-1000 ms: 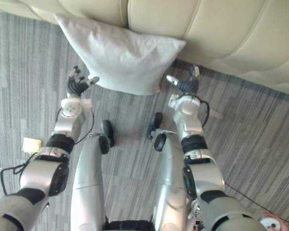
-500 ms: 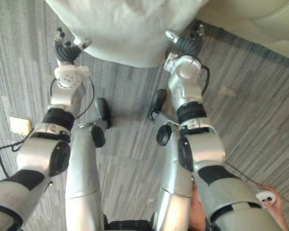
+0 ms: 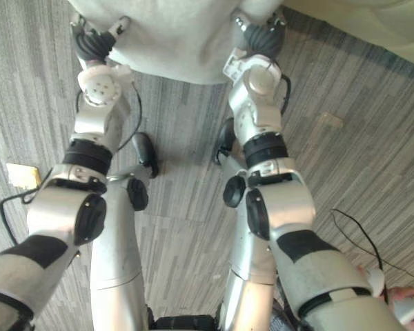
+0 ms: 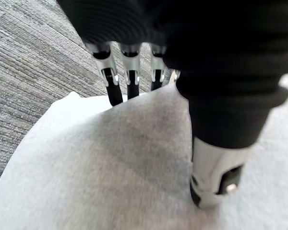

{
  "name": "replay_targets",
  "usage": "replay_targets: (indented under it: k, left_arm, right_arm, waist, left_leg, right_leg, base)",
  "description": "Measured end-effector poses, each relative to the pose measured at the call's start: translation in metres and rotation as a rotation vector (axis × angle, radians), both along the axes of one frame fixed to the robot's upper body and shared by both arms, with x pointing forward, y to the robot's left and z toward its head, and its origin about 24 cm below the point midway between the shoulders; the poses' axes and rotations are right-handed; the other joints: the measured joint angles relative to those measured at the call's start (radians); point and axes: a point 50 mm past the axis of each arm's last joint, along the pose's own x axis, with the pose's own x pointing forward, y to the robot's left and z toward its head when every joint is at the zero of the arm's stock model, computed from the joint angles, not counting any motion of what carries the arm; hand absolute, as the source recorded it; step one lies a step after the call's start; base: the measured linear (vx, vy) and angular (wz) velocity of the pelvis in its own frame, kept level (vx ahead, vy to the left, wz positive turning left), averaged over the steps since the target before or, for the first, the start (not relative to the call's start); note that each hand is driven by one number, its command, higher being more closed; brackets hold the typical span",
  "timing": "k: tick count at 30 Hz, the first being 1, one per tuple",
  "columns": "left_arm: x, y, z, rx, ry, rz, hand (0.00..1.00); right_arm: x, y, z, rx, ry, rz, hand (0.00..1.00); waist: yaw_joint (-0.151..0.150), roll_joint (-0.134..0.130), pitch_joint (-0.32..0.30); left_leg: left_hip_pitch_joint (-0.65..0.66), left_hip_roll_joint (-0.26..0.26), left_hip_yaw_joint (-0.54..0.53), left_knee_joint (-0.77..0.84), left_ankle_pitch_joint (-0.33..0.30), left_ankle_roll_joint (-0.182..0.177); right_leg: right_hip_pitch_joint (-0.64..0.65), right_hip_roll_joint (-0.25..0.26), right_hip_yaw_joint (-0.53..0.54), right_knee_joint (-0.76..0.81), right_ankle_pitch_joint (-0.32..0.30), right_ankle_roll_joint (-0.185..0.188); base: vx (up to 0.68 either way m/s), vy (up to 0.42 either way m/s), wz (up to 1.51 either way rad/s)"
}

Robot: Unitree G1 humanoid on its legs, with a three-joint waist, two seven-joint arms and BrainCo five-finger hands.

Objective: Pick up cushions and gather them together orderly.

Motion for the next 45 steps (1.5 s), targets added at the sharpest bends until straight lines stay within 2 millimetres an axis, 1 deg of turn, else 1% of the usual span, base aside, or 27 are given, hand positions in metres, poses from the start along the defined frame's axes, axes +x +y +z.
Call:
replay_targets:
  k: [6,9,13,16,21,24,25,27,29,30,31,32,33,35,37,39,40,41,43,44,45]
  left_arm:
    - [-0.003,0.001,0.008,0.033,-0.033,0.005,1.00]
    - [-0.005,0.001,0.010,0.013,-0.048,-0.008,1.00]
    - [-0.005,0.000,-0.001,-0.026,-0.033,-0.032,1.00]
    - [-0.008,-0.005,-0.013,-0.066,-0.045,-0.067,1.00]
    - [-0.020,-0.012,-0.043,-0.144,-0.060,-0.128,1.00]
    - [-0.034,-0.015,-0.064,-0.166,-0.074,-0.150,1.00]
    - [-0.040,-0.020,-0.076,-0.169,-0.068,-0.163,1.00]
    - [-0.053,-0.027,-0.099,-0.182,-0.044,-0.171,1.00]
    - [-0.071,-0.034,-0.120,-0.204,-0.025,-0.187,1.00]
    - [-0.077,-0.036,-0.129,-0.213,-0.012,-0.194,1.00]
    - [-0.083,-0.037,-0.139,-0.219,0.011,-0.201,1.00]
    - [-0.092,-0.037,-0.153,-0.230,0.042,-0.201,1.00]
    - [-0.099,-0.037,-0.161,-0.241,0.058,-0.203,1.00]
    - [-0.112,-0.037,-0.170,-0.259,0.069,-0.205,1.00]
    - [-0.124,-0.036,-0.176,-0.269,0.063,-0.218,1.00]
    - [-0.134,-0.034,-0.180,-0.275,0.065,-0.219,1.00]
    - [-0.141,-0.032,-0.184,-0.263,0.066,-0.222,1.00]
    - [-0.145,-0.032,-0.186,-0.256,0.063,-0.225,1.00]
    - [-0.155,-0.033,-0.192,-0.252,0.072,-0.246,1.00]
    - [-0.158,-0.034,-0.194,-0.252,0.077,-0.255,1.00]
    - [-0.163,-0.035,-0.201,-0.253,0.099,-0.269,1.00]
  right_arm:
    - [-0.007,0.001,0.003,0.062,-0.075,0.029,1.00]
    - [-0.010,0.005,0.004,0.084,-0.102,0.050,1.00]
    - [-0.012,0.012,-0.007,0.140,-0.104,0.079,1.00]
    - [-0.021,0.011,-0.018,0.189,-0.149,0.094,1.00]
    - [-0.035,0.008,-0.045,0.229,-0.170,0.091,1.00]
    - [-0.052,0.005,-0.063,0.173,-0.196,0.066,1.00]
    - [-0.058,0.002,-0.072,0.162,-0.193,0.050,1.00]
    - [-0.071,-0.002,-0.087,0.109,-0.197,0.019,1.00]
    - [-0.091,-0.007,-0.101,0.067,-0.210,-0.007,1.00]
    - [-0.099,-0.008,-0.107,0.049,-0.211,-0.014,1.00]
    - [-0.107,-0.009,-0.116,0.028,-0.205,-0.023,1.00]
    - [-0.118,-0.009,-0.128,0.004,-0.189,-0.021,1.00]
    - [-0.127,-0.010,-0.136,-0.014,-0.180,-0.016,1.00]
    - [-0.140,-0.010,-0.149,-0.037,-0.152,-0.012,1.00]
    - [-0.154,-0.012,-0.160,-0.065,-0.127,-0.004,1.00]
    - [-0.164,-0.013,-0.170,-0.103,-0.100,0.005,1.00]
    - [-0.171,-0.014,-0.179,-0.137,-0.074,0.018,1.00]
    - [-0.175,-0.015,-0.182,-0.145,-0.062,0.019,1.00]
    - [-0.184,-0.017,-0.193,-0.168,-0.020,0.022,1.00]
    - [-0.186,-0.018,-0.197,-0.171,-0.005,0.022,1.00]
    - [-0.190,-0.020,-0.203,-0.171,0.023,0.022,1.00]
  waist:
    - [0.006,0.000,0.000]
    - [0.007,0.000,0.000]
    - [0.003,-0.001,-0.002]
    - [0.004,-0.001,-0.002]
    - [0.003,-0.001,-0.004]
    - [0.005,0.000,-0.006]
    - [0.011,0.001,-0.007]
    - [0.013,0.007,-0.013]
    - [0.019,0.007,-0.016]
    - [0.021,0.010,-0.030]
    - [0.023,0.013,-0.060]
    - [0.024,0.015,-0.109]
    - [0.027,0.018,-0.125]
    - [0.039,0.024,-0.129]
    - [0.049,0.036,-0.147]
    - [0.052,0.044,-0.182]
    - [0.052,0.049,-0.206]
    - [0.052,0.051,-0.211]
    - [0.052,0.053,-0.249]
    - [0.051,0.054,-0.259]
    - [0.051,0.054,-0.281]
  left_leg:
    - [0.004,-0.008,-0.003,0.017,0.001,0.001]
    - [0.017,-0.009,-0.002,0.023,0.004,0.004]
    - [0.078,-0.014,0.003,-0.002,0.017,0.010]
    - [0.138,-0.019,0.002,-0.011,0.018,0.011]
    - [0.290,-0.027,0.006,-0.084,0.035,0.009]
    - [0.412,-0.031,0.009,-0.136,0.037,0.005]
    - [0.470,-0.032,0.012,-0.166,0.038,0.004]
    - [0.572,-0.039,0.012,-0.214,0.039,0.004]
    - [0.694,-0.044,0.013,-0.274,0.042,-0.001]
    - [0.726,-0.045,0.012,-0.294,0.043,-0.002]
    - [0.749,-0.047,0.012,-0.318,0.046,-0.004]
    - [0.773,-0.053,0.013,-0.349,0.051,-0.006]
    - [0.812,-0.057,0.015,-0.376,0.055,-0.007]
    - [0.903,-0.060,0.025,-0.418,0.058,-0.010]
    - [0.969,-0.063,0.025,-0.459,0.062,-0.015]
    - [1.000,-0.065,0.026,-0.486,0.064,-0.018]
    - [1.043,-0.066,0.027,-0.518,0.067,-0.020]
    - [1.070,-0.067,0.028,-0.533,0.068,-0.021]
    - [1.113,-0.069,0.030,-0.559,0.067,-0.021]
    - [1.129,-0.069,0.030,-0.565,0.066,-0.022]
    - [1.148,-0.067,0.027,-0.566,0.062,-0.028]
  right_leg:
    - [0.001,-0.002,0.012,0.017,0.000,0.000]
    - [0.014,-0.001,0.017,0.019,0.007,0.005]
    - [0.074,0.002,0.022,-0.007,0.025,0.009]
    - [0.133,0.003,0.022,-0.020,0.027,0.008]
    - [0.281,0.012,0.019,-0.089,0.035,0.015]
    - [0.399,0.019,0.014,-0.137,0.038,0.012]
    - [0.455,0.024,0.013,-0.164,0.038,0.013]
    - [0.554,0.026,0.007,-0.203,0.038,0.013]
    - [0.675,0.030,-0.005,-0.254,0.038,0.013]
    - [0.708,0.032,-0.010,-0.272,0.038,0.014]
    - [0.731,0.033,-0.013,-0.292,0.037,0.017]
    - [0.751,0.035,-0.015,-0.315,0.036,0.022]
    - [0.786,0.035,-0.016,-0.332,0.033,0.026]
    - [0.864,0.035,-0.016,-0.355,0.030,0.031]
    - [0.924,0.037,-0.022,-0.373,0.024,0.038]
    - [0.951,0.039,-0.025,-0.390,0.020,0.040]
    - [0.988,0.042,-0.026,-0.410,0.016,0.045]
    - [1.010,0.043,-0.026,-0.416,0.011,0.046]
    - [1.044,0.044,-0.026,-0.423,-0.002,0.048]
    - [1.058,0.045,-0.026,-0.423,-0.006,0.048]
    - [1.075,0.048,-0.026,-0.419,-0.016,0.050]
  base:
    - [-0.06,0.023,0.03]
    - [-0.08,0.026,-0.02]
    - [-0.09,0.018,-0.01]
    - [-0.08,0.005,0.01]
    - [-0.07,-0.008,0.01]
    - [-0.03,-0.017,-0.04]
    - [0.00,0.000,0.00]
    - [0.05,-0.025,0.02]
    - [0.08,-0.024,0.06]
    - [0.10,-0.024,0.07]
    - [0.11,-0.028,0.09]
    - [0.17,-0.035,0.09]
    - [0.16,-0.032,0.06]
    - [0.15,-0.026,-0.01]
    - [0.13,-0.025,0.01]
    - [0.13,-0.017,0.02]
    - [0.12,-0.011,0.01]
    - [0.10,-0.006,0.01]
    - [0.11,-0.004,0.00]
    - [0.12,-0.007,-0.02]
    - [0.11,-0.014,-0.03]
